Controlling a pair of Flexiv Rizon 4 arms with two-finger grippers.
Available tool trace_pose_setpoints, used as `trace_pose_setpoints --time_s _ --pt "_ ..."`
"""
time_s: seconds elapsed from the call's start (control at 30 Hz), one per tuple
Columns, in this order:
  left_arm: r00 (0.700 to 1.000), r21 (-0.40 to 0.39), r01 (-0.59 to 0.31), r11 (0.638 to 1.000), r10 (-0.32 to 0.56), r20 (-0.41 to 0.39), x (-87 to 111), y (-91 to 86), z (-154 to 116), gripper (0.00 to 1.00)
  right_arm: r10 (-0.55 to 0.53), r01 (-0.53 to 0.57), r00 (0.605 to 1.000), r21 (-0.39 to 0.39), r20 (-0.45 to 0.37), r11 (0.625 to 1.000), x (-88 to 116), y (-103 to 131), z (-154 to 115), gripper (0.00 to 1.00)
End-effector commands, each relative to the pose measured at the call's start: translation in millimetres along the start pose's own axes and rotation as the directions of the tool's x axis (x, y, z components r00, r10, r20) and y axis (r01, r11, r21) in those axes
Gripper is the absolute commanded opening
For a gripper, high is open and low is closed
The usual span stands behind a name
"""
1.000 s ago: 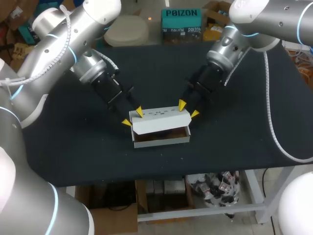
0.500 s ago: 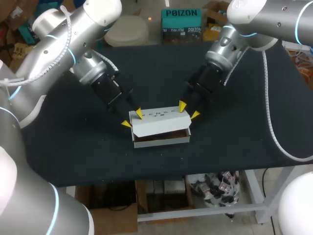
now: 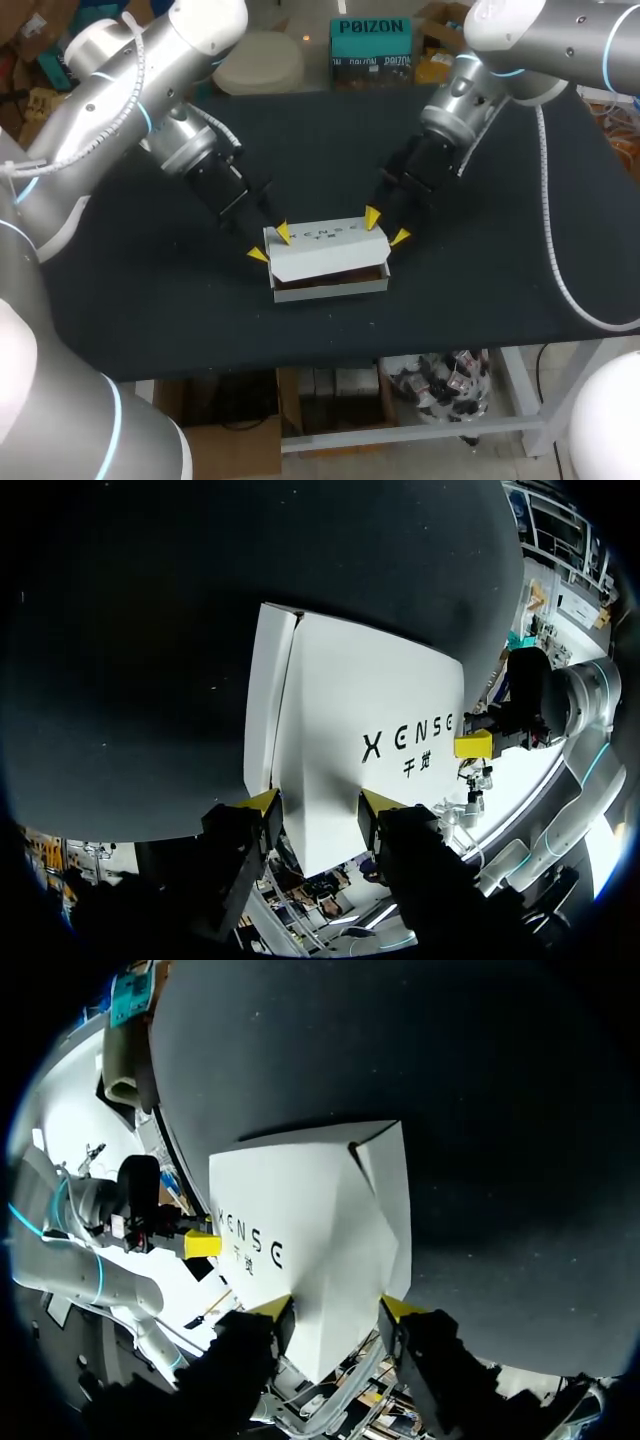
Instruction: Assemble the packaging by folding the flat box into shape, placing the metal phone stand inside, and closing the box properly
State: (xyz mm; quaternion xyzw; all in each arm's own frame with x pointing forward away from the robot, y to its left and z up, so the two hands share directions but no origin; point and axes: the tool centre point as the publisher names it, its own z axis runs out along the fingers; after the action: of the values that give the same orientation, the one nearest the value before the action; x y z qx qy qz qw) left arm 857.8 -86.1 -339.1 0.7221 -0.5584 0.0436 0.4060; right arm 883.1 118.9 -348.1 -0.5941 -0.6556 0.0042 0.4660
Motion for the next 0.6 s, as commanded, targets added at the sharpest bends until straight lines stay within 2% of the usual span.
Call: trace_pose_setpoints --time_s 0.03,0.47,0.6 --pt "1.0 0.001 0.0 1.0 0.0 -0.002 -1.4 0.1 1.6 0.5 0.001 -0.001 1.0 0.012 0.003 1.0 -0.7 4.9 0.5 0.56" --pt "1.0 0.002 -0.001 1.0 0.001 0.004 -2.4 -2.1 3.6 0.49 0.0 0.0 1.0 0.014 0.007 1.0 -2.6 7.7 1.2 0.55" --pt "1.0 0.001 -0.002 1.0 0.002 0.007 -2.2 -2.3 3.7 0.49 -0.004 0.004 1.0 0.01 0.002 1.0 -1.7 8.4 0.3 0.52"
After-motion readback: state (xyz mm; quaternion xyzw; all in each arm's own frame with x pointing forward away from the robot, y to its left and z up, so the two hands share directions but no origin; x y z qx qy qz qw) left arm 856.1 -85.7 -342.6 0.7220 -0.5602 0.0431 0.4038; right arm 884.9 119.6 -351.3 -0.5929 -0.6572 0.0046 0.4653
